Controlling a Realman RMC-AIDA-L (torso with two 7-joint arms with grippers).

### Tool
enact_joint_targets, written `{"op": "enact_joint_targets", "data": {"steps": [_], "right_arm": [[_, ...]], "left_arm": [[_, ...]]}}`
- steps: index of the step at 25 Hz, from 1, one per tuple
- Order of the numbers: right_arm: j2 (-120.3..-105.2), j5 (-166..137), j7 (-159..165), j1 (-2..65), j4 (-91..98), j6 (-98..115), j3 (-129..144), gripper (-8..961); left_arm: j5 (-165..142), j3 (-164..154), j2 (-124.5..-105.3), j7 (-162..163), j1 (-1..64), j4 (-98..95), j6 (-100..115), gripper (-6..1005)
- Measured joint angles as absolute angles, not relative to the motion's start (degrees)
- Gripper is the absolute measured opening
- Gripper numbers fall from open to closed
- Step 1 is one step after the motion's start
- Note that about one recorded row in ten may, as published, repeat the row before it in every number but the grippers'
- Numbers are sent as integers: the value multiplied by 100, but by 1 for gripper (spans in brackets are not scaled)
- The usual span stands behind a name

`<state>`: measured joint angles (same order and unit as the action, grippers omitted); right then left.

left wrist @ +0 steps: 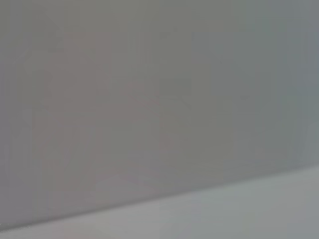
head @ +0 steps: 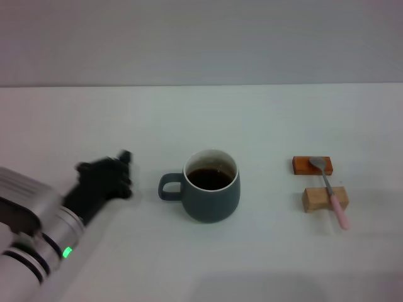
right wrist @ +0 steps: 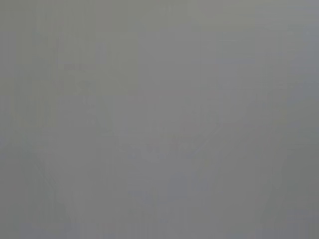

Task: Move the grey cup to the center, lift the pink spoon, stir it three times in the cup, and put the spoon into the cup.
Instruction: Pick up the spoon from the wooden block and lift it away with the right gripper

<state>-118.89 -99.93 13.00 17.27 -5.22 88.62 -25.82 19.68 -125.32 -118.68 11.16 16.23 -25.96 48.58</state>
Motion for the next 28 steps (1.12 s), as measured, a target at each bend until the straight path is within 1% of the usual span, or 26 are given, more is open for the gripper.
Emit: {"op": "enact_joint_targets", "data": {"steps": [4,8,10,11,13,14,15,16,18,19,20,21,24,28], "right_arm": [[-11885,-9993,1103,1579,-893,8895,-2586,651],[-11840,-9982,-151,1329,-1803,8876,-2639,651],[-11727,-9962,-1268,1119,-2745,8693,-2668,651],[-11727,-9962,-1268,1119,-2745,8693,-2668,651],[-11592,-9959,-1997,938,-3523,8416,-2731,651],[-11462,-9964,-2533,754,-4181,8191,-2780,651],[-11403,-9984,-2723,653,-4484,8150,-2774,651],[-11403,-9984,-2723,653,-4484,8150,-2774,651],[-11313,-10013,-3052,469,-5004,8099,-2733,651],[-11217,-10021,-3391,271,-5529,7980,-2690,651],[-11174,-10022,-3514,187,-5809,7877,-2664,651],[-11174,-10022,-3514,187,-5809,7877,-2664,651],[-11037,-10024,-3664,-35,-6514,7431,-2486,650],[-11013,-10023,-3669,-100,-6701,7214,-2314,650]], "left_arm": [[2035,-11827,-11831,1117,1624,-2555,4957,-2],[2014,-11255,-11819,1091,1636,-2529,5031,-2],[1986,-11149,-11813,1071,1702,-2453,5047,-2],[1986,-11149,-11813,1071,1702,-2453,5047,-2],[1986,-11122,-11811,1070,1756,-2380,5054,-2],[1984,-11108,-11812,1069,1789,-2332,5057,-2],[1992,-11093,-11812,1069,1841,-2258,5062,-2],[1992,-11093,-11812,1069,1841,-2258,5062,-2],[2000,-11091,-11812,1069,1893,-2193,5063,-2],[2001,-11092,-11812,1069,1907,-2178,5063,-2],[2015,-11087,-11812,1066,1914,-2169,5064,-2],[2015,-11087,-11812,1066,1914,-2169,5064,-2],[2022,-11028,-11807,1060,1915,-2167,5067,-2],[1991,-10804,-11797,1057,1911,-2160,5130,-2]]}}
